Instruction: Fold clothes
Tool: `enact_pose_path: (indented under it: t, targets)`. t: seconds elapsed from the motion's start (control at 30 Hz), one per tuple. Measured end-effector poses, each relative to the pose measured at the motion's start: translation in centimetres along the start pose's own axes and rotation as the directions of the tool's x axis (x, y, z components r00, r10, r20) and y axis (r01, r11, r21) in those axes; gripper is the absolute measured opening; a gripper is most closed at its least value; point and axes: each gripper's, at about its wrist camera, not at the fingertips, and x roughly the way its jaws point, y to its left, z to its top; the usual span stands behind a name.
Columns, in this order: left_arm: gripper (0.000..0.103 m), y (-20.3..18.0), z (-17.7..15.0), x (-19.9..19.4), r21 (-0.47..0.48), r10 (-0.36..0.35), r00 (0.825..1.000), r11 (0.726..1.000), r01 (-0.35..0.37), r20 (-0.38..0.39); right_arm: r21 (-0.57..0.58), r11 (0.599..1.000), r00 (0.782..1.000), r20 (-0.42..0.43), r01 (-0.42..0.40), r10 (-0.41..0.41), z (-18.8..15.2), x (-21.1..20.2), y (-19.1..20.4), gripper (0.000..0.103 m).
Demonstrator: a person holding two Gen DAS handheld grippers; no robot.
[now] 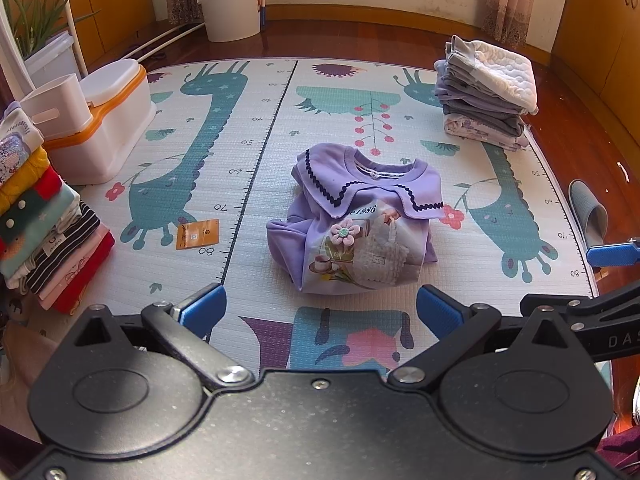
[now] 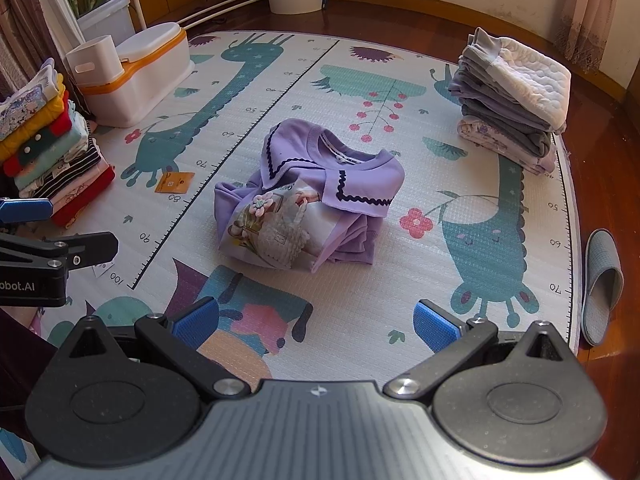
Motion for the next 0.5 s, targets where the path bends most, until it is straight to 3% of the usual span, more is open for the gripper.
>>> enact_pose_path:
  t: [0.27,0.37,0.5]
  targets:
    - [0.103,-0.3,1.7,0.6,0.038,-0.053,0.998,0.998,0.054,-0.033,0.011,0.998,0.997,-0.033,-0.063,0.063,1.0,0.6,-0.5,0.103]
    - [0.103,-0.1,3.3,0.5,0.045,-0.092,0.996,0.995,0.092,-0.008,-0.004,0.996,0.996,-0.036,-0.085,0.085,2.3,0.7,-0.9,0.102]
    - [0.103,0.1,5.5,1.5,0.123,-0.091,0.994,0.987,0.098,-0.061,-0.054,0.993,0.995,-0.024,-0.101,0.1,4.9,0.3,-1.3,0.097]
